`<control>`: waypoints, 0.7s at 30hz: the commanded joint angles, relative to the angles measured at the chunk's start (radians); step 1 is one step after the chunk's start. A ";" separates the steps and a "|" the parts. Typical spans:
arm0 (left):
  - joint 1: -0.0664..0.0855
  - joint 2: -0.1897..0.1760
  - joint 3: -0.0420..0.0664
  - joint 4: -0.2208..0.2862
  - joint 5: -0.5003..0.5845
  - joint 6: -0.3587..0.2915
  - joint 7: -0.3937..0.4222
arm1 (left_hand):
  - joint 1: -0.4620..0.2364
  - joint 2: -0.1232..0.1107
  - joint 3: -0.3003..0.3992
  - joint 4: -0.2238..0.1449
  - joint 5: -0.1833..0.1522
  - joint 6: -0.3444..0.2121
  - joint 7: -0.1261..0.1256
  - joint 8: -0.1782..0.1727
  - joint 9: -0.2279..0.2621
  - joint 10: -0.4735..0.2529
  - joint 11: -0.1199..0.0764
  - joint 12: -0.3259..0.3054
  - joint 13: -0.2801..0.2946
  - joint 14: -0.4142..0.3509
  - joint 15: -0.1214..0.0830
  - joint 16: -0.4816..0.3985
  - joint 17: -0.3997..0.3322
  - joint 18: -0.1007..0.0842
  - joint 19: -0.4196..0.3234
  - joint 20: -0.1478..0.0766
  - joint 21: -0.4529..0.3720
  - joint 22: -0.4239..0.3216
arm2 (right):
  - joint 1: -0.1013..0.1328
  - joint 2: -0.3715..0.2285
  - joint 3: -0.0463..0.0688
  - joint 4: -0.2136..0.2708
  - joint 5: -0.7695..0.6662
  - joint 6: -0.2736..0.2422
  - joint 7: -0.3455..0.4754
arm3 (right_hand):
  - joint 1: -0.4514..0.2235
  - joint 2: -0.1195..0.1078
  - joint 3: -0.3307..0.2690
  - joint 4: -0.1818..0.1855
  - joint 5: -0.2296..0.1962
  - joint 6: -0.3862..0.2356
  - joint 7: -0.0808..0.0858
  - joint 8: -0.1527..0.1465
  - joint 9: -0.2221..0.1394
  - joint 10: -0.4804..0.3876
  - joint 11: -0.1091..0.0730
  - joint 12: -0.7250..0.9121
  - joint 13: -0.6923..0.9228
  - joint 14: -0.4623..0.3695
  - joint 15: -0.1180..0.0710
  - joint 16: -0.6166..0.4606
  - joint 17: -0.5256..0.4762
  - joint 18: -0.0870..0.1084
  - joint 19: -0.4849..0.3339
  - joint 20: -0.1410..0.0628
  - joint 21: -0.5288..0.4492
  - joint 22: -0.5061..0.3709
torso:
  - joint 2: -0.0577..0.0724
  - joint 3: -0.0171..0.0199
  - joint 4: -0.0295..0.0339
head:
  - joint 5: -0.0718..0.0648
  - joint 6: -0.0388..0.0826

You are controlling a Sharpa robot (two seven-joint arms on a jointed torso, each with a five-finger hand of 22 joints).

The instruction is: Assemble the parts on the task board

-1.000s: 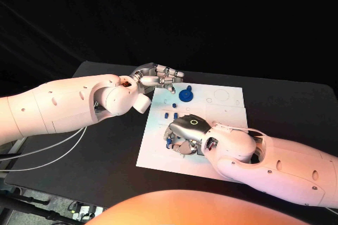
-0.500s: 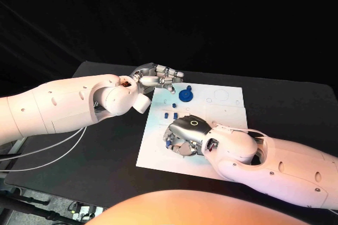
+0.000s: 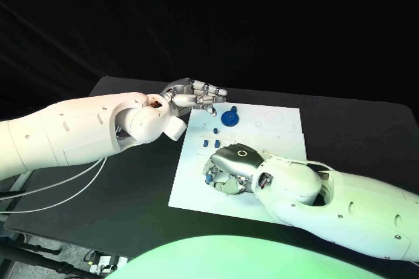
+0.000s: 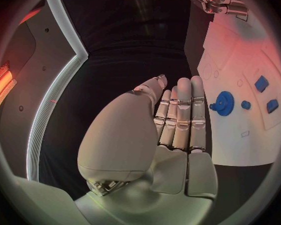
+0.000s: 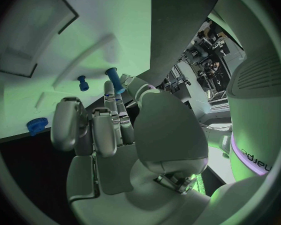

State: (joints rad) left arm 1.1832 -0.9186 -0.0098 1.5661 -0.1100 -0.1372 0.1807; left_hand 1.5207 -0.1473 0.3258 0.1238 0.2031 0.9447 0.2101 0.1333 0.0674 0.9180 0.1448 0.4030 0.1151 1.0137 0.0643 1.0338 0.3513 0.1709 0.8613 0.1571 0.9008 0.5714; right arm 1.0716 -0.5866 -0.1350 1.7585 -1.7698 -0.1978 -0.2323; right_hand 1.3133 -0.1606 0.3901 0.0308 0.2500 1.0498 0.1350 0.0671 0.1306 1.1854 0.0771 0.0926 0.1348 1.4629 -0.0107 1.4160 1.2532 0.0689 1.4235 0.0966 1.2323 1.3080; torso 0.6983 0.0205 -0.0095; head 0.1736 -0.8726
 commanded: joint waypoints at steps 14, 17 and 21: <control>0.001 -0.001 0.001 0.000 0.003 0.019 0.000 | -0.006 0.003 -0.001 -0.008 0.000 -0.007 -0.001 0.006 0.000 -0.008 -0.001 0.007 0.002 -0.002 0.002 -0.007 -0.003 0.013 -0.004 0.001 -0.006 -0.002 | 0.001 -0.070 0.005 0.064 -0.020 -0.123 -0.012 | -0.018 -0.021 -0.083 0.009 0.008 -0.091 -0.017 -0.001 -0.019 -0.086 0.012 0.004 -0.002 0.036 0.018 -0.029 -0.044 0.016 -0.036 0.013 -0.080 0.095 | -0.001 -0.0001 -0.0008 | -0.009 0.000; 0.001 -0.002 0.000 -0.001 0.003 0.019 0.000 | -0.006 0.003 -0.001 -0.008 0.000 -0.007 -0.001 0.006 0.000 -0.008 -0.001 0.007 0.002 -0.002 0.002 -0.007 -0.003 0.013 -0.004 0.001 -0.006 -0.002 | 0.007 -0.102 0.011 0.094 -0.005 -0.161 0.000 | -0.014 -0.013 -0.096 0.012 0.011 -0.073 -0.012 0.007 -0.015 -0.073 0.007 0.024 0.003 0.036 0.014 -0.029 -0.044 0.015 -0.030 0.012 -0.073 0.099 | -0.002 -0.0003 -0.0021 | -0.013 0.004; 0.001 -0.002 0.000 -0.001 0.003 0.020 0.002 | -0.006 0.003 -0.001 -0.008 0.000 -0.007 -0.001 0.006 0.000 -0.008 -0.001 0.007 0.002 -0.002 0.002 -0.007 -0.003 0.013 -0.004 0.001 -0.006 -0.002 | 0.029 -0.165 0.018 0.136 0.074 -0.212 0.016 | -0.007 0.006 -0.098 0.020 0.018 -0.027 0.008 0.027 -0.005 0.000 -0.004 0.078 0.023 0.038 0.006 -0.029 -0.044 0.012 -0.020 0.005 -0.059 0.105 | -0.003 -0.0017 -0.0011 | -0.033 0.014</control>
State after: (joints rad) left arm 1.1830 -0.9209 -0.0098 1.5637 -0.1100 -0.1358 0.1776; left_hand 1.5207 -0.1473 0.3258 0.1238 0.2031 0.9446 0.2101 0.1333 0.0674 0.9180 0.1448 0.4066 0.1151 1.0137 0.0643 1.0338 0.3495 0.1709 0.8613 0.1571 0.9008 0.5714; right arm 1.0964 -0.7413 -0.1179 1.8857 -1.7571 -0.3299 -0.2367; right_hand 1.3096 -0.1641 0.2949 0.0487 0.2654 1.0169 0.1423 0.0914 0.1248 1.1784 0.0745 0.1664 0.1563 1.4664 0.0000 1.3927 1.2091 0.0689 1.4007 0.1012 1.1718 1.3078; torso 0.6966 0.0202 -0.0106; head 0.1536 -0.8650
